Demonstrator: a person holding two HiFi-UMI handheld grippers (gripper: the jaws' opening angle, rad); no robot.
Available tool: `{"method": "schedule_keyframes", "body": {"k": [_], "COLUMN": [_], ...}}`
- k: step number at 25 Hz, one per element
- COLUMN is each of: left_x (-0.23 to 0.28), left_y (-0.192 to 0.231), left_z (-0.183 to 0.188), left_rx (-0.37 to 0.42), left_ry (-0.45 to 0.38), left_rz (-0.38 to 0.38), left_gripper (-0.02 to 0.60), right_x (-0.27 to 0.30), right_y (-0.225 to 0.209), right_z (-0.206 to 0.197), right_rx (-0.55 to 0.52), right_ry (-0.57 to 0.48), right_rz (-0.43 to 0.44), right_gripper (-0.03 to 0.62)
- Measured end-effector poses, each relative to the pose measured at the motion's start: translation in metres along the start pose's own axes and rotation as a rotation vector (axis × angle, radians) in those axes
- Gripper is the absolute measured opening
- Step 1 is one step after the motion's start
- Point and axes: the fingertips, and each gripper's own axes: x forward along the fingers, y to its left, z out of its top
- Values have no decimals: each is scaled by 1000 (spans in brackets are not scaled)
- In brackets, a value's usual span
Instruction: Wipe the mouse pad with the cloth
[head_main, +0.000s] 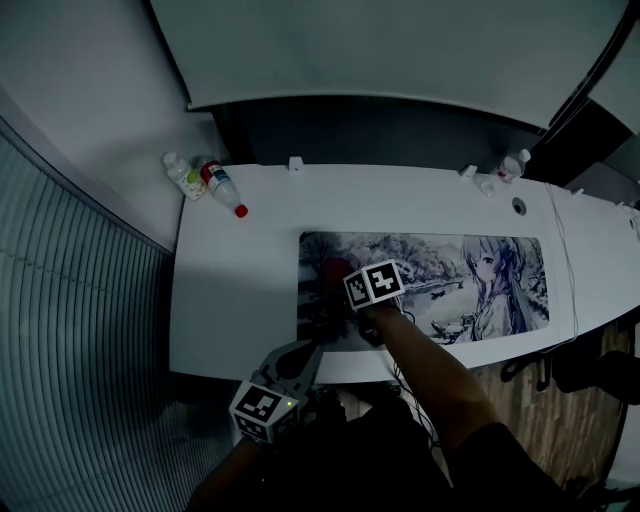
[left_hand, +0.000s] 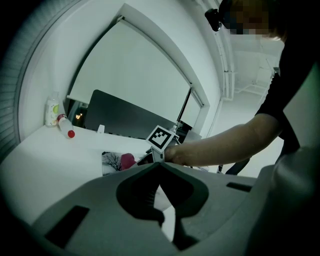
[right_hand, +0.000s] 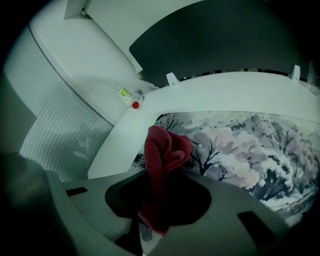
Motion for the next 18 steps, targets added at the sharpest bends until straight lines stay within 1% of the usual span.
{"method": "schedule_keyframes", "body": {"k": [5,9,13,18], "left_x": [7,17,27,43], "left_y": [3,-1,-3,-9], "left_z": [3,12,14,11], "left_rx": [18,30,28,7], "left_ry": [6,1,8,23], "left_rz": [-32,-45,-32,-7], "left_gripper": [6,5,5,5], "right_x": [-8,-11,-7,1], "right_y": [-1,-12,-26,-39], "right_z": [14,30,49,59], "right_rx": [21,33,70,74], "right_ry": [-60,-70,-72,-40], "right_rz": [-12,-19,-9,19], "right_gripper": [107,107,107,107]}}
